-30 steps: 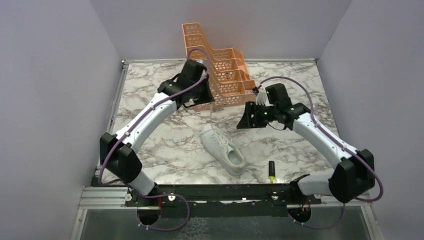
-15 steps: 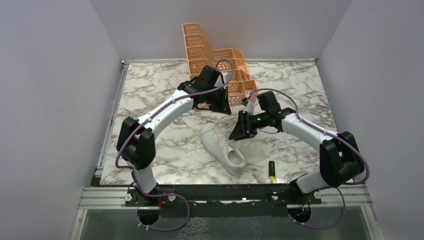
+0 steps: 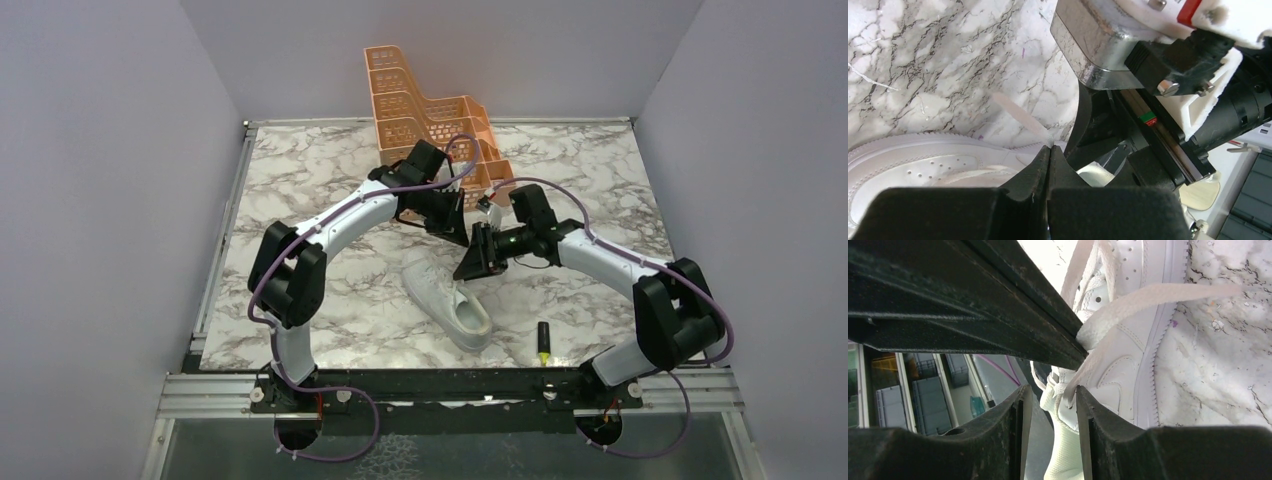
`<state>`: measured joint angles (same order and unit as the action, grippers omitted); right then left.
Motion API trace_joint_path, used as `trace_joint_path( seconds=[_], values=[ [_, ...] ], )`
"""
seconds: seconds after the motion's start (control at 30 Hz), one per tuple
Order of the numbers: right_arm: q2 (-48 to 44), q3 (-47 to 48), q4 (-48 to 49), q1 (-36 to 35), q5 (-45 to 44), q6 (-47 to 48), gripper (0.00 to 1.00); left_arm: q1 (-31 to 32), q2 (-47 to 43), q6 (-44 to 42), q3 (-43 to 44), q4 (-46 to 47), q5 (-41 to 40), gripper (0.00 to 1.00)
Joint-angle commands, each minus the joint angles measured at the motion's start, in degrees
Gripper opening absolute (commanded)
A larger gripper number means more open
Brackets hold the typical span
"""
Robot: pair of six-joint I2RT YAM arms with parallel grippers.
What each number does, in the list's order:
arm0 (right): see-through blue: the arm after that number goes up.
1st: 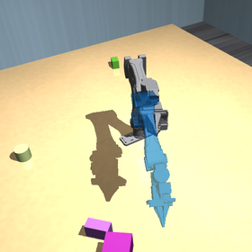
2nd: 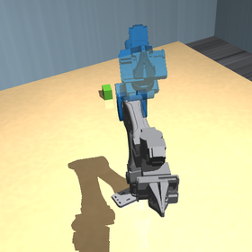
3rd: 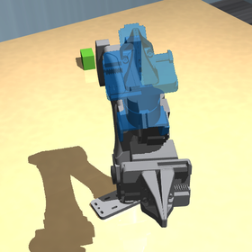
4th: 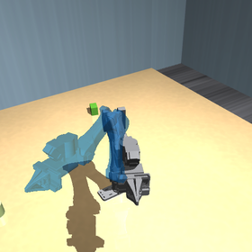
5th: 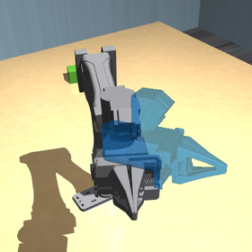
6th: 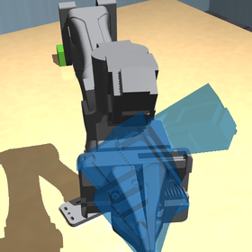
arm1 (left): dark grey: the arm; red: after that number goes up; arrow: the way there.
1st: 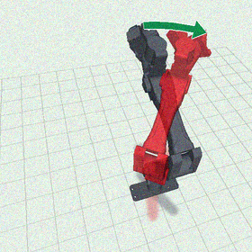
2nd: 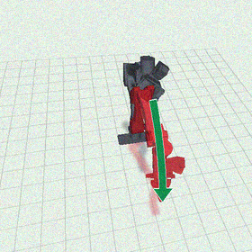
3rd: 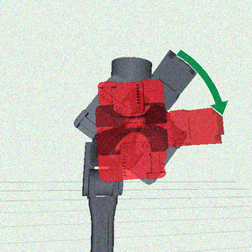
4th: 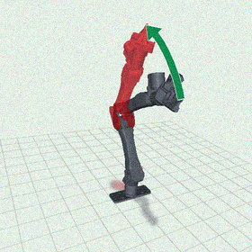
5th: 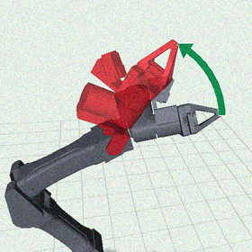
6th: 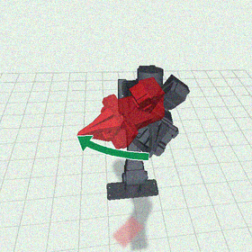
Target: Tie the shoes
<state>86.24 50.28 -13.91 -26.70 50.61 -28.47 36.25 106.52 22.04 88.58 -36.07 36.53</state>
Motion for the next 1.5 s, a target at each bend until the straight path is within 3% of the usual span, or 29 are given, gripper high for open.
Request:
trace_joint_path(
  seconds=[0.0,0.17,0.27,0.43,0.6,0.87,1.13,1.47],
  values=[
    [1.0,0.4,1.4,-0.8,-2.5,0.2,0.42,0.1,-0.4,-1.2,-1.4,-0.4,1.7,0.0],
    [1.5,0.3,2.2,-1.6,-4.6,0.4,0.31,0.0,0.2,-0.9,-1.7,-0.4,4.2,0.0],
    [0.7,1.0,2.5,-1.9,-5.0,1.8,0.12,-0.3,0.9,-0.9,-2.0,-1.0,5.4,0.0],
    [-2.6,2.1,1.8,-1.9,-3.0,9.0,0.02,-0.5,2.3,-2.7,-2.3,-2.7,7.1,0.0],
    [-3.7,4.4,-2.3,-1.9,-2.8,16.2,0.01,-0.6,3.6,-5.4,-2.2,-4.3,7.8,0.0],
    [-4.6,7.2,-3.5,-1.9,-5.6,19.5,0.01,-0.6,2.3,-9.8,-5.5,-5.4,15.1,0.0],
    [-4.9,6.2,-2.6,-1.9,-10.4,15.8,0.01,-1.6,-1.8,-11.1,-8.6,-5.5,17.6,0.0],
    [-5.1,5.1,-0.5,-1.9,-9.6,12.3,0.01,-1.7,-3.4,-10.0,-9.0,-4.8,21.2,0.0]
  ],
)
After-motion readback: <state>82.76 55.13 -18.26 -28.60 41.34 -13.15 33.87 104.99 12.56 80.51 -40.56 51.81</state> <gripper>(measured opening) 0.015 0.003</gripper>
